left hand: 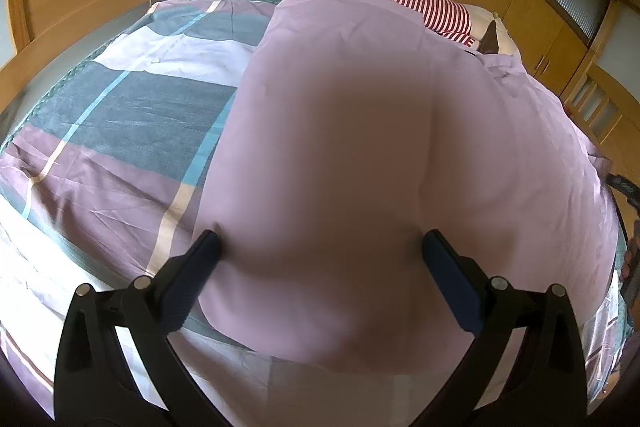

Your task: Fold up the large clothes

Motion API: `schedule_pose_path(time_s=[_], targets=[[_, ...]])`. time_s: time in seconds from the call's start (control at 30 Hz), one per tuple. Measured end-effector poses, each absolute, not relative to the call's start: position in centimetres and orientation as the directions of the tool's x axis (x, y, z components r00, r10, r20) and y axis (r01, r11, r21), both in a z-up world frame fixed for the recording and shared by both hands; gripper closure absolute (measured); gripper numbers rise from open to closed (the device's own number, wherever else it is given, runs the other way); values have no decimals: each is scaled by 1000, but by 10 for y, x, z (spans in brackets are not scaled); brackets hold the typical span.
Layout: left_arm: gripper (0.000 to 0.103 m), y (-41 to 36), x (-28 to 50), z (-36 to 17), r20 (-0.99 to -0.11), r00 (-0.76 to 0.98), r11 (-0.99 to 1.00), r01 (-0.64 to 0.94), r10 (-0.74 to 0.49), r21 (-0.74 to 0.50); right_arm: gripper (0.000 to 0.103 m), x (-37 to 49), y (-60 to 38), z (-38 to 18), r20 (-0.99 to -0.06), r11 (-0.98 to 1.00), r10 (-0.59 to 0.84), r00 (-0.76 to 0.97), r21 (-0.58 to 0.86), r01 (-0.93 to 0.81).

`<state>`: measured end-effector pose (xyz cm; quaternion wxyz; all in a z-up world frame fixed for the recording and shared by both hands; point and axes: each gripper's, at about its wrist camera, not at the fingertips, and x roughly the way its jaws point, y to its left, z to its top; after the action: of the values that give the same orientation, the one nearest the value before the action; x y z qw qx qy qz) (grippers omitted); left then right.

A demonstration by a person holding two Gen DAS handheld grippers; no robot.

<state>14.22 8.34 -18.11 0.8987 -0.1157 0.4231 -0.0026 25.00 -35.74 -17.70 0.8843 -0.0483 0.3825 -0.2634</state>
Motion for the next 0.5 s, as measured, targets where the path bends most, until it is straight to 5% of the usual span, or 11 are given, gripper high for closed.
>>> schedule_pose_path(time_s=[0.27,0.4,0.5], targets=[[2,77,146,-182,-761,644,981,-85,-78,-173,6,316,-383,-202,-669,777,-605,433,-378,503],[2,76,143,-176,-743,666,982,-87,-67,-166,6,274,-358,-156,-511,804,-587,628,-276,526],[2,69,133,-161,-681,728,985,-52,-77,-167,4,219,-325,-125,-468,911,-403,786,-128,391]])
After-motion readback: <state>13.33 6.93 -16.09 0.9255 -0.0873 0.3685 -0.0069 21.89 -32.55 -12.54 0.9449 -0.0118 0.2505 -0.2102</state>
